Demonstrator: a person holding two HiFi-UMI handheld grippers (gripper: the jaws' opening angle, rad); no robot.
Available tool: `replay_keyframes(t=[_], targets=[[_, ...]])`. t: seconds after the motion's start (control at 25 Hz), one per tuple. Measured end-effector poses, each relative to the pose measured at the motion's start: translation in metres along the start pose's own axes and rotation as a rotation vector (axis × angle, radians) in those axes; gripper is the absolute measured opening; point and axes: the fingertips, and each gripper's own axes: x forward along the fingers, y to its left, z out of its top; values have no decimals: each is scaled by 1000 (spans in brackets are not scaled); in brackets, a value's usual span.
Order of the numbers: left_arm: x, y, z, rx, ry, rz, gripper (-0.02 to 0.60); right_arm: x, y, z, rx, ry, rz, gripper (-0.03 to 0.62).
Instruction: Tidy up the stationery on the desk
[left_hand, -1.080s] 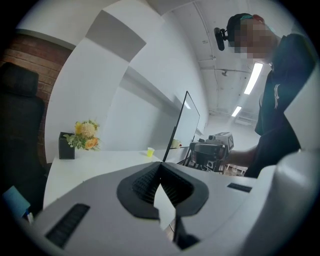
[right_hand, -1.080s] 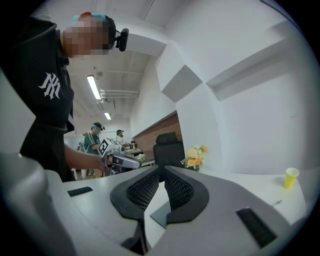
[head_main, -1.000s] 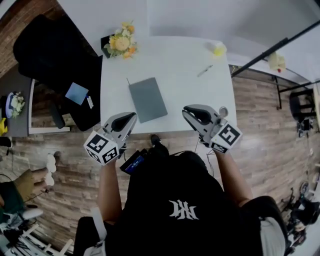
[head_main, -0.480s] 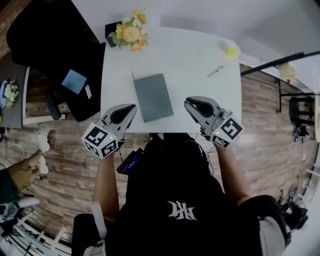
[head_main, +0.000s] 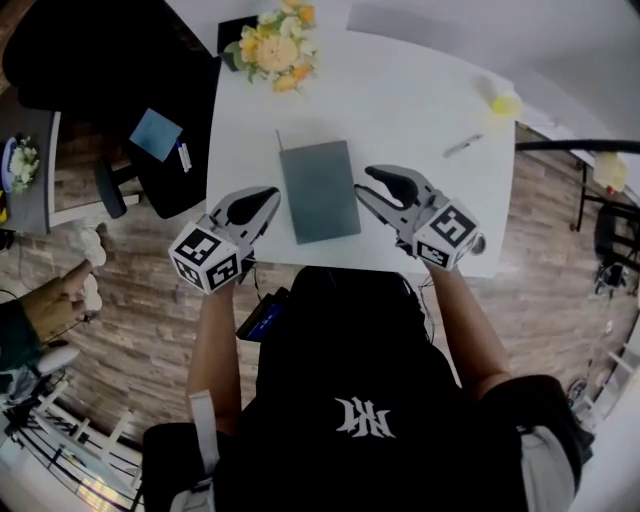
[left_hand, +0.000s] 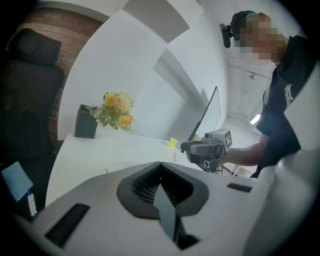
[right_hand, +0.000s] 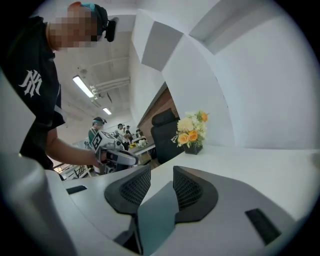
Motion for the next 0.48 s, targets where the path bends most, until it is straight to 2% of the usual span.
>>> replay_keyframes(t=[0.24,0.48], targets=[[23,33,-20,-94,51,48,3,31,-33,-42,108,140,6,141],[41,57,-44,-170,130,96,3,49,-64,-82,215,258,-45,147]])
